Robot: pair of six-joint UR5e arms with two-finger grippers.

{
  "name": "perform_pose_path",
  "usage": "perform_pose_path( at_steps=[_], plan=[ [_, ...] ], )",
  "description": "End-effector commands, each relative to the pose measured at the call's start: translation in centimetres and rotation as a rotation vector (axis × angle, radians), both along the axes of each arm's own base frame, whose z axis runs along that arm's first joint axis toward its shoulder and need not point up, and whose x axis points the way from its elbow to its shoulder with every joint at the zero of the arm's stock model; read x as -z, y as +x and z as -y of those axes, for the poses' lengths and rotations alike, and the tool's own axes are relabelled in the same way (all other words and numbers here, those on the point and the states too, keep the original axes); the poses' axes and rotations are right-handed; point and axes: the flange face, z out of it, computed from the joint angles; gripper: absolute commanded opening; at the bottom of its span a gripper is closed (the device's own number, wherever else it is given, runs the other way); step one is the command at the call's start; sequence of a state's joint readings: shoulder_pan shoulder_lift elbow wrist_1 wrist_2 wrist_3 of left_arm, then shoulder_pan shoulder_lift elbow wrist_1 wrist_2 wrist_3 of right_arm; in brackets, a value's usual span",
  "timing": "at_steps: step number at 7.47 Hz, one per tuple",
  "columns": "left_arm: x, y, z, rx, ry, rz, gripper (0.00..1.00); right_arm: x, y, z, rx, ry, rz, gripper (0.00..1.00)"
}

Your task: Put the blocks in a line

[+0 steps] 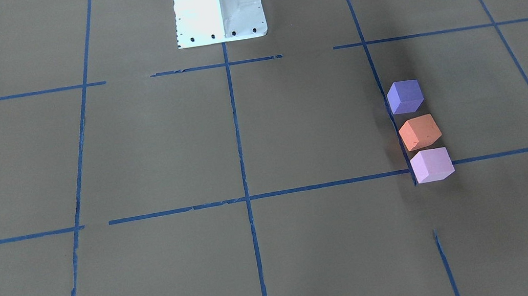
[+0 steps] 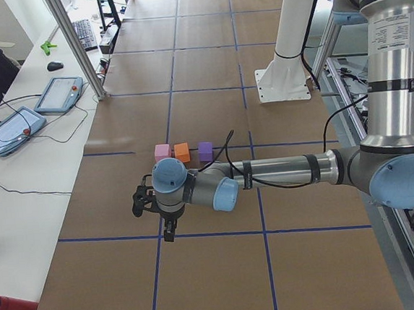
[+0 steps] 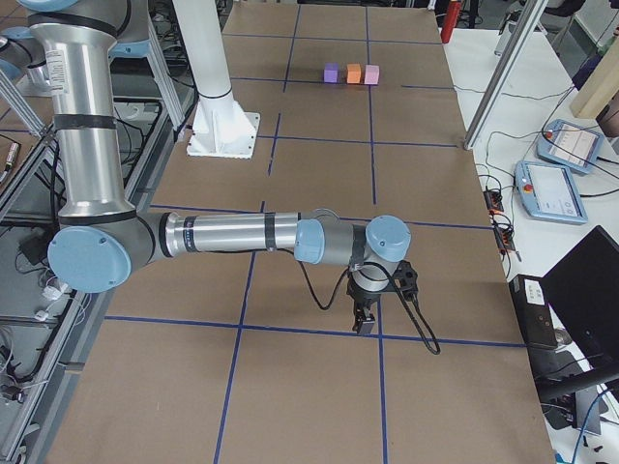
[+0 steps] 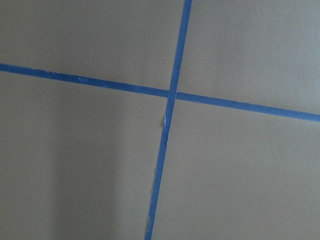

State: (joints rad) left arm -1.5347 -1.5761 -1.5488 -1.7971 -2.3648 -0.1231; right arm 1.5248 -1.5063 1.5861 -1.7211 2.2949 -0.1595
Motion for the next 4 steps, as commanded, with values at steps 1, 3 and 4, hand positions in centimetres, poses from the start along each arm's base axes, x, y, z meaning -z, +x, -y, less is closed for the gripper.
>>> perform_pose_path(
  at_steps=[1, 3, 4],
  plan=[
    [0.25, -0.03, 0.4, 0.0, -0.018, 0.002, 1.0, 0.0, 0.0, 0.0, 0.0, 0.0, 0.0, 1.0],
    [0.05, -0.04, 0.3, 0.0, -0.026, 0.002, 1.0, 0.0, 0.0, 0.0, 0.0, 0.0, 0.0, 1.0],
    [-0.04, -0.04, 0.28, 0.0, -0.029, 0.002, 1.0, 0.0, 0.0, 0.0, 0.0, 0.0, 0.0, 1.0]
  ],
)
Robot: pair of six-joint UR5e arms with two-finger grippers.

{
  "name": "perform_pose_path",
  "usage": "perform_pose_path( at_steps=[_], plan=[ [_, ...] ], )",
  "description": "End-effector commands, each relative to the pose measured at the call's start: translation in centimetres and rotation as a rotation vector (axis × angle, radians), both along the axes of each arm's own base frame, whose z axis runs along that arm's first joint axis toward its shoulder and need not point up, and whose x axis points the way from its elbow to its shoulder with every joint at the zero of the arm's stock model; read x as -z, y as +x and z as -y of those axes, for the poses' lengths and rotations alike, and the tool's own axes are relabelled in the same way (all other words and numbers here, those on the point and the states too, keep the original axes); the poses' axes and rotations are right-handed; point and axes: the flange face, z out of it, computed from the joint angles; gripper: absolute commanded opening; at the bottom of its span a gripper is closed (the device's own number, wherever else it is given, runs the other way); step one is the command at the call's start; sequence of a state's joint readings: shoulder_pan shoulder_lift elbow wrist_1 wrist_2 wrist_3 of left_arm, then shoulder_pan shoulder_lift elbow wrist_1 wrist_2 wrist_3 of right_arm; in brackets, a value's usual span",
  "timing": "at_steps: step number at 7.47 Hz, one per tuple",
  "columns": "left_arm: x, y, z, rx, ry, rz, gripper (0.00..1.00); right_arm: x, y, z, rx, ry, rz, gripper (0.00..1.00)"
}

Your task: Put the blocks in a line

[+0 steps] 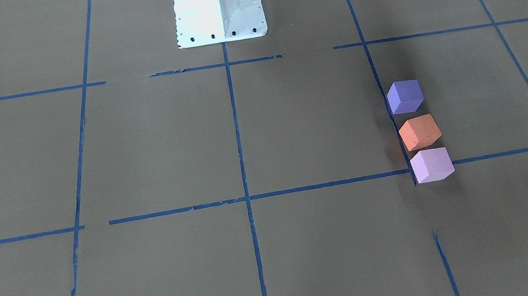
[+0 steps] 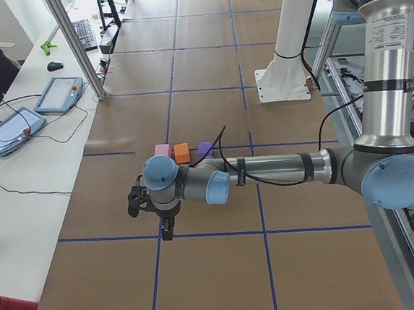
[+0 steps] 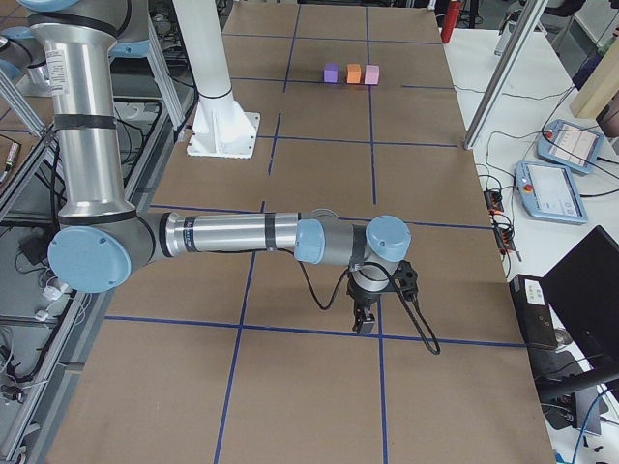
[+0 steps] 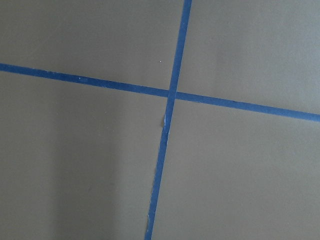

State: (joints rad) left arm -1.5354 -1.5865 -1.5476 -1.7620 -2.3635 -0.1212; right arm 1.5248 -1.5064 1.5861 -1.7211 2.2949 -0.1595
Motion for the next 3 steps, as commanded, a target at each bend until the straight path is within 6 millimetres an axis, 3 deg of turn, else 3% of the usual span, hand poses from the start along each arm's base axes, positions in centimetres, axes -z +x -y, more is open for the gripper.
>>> perform_pose_path(
  at_steps=[1, 3],
  plan=[
    [-0.42, -0.01, -0.2, 0.0, -0.01, 0.0, 1.0, 0.0, 0.0, 0.0, 0.0, 0.0, 0.0, 1.0],
    [-0.51, -0.01, -0.15, 0.0, -0.013, 0.0, 1.0, 0.0, 0.0, 0.0, 0.0, 0.0, 0.0, 1.0]
  ],
)
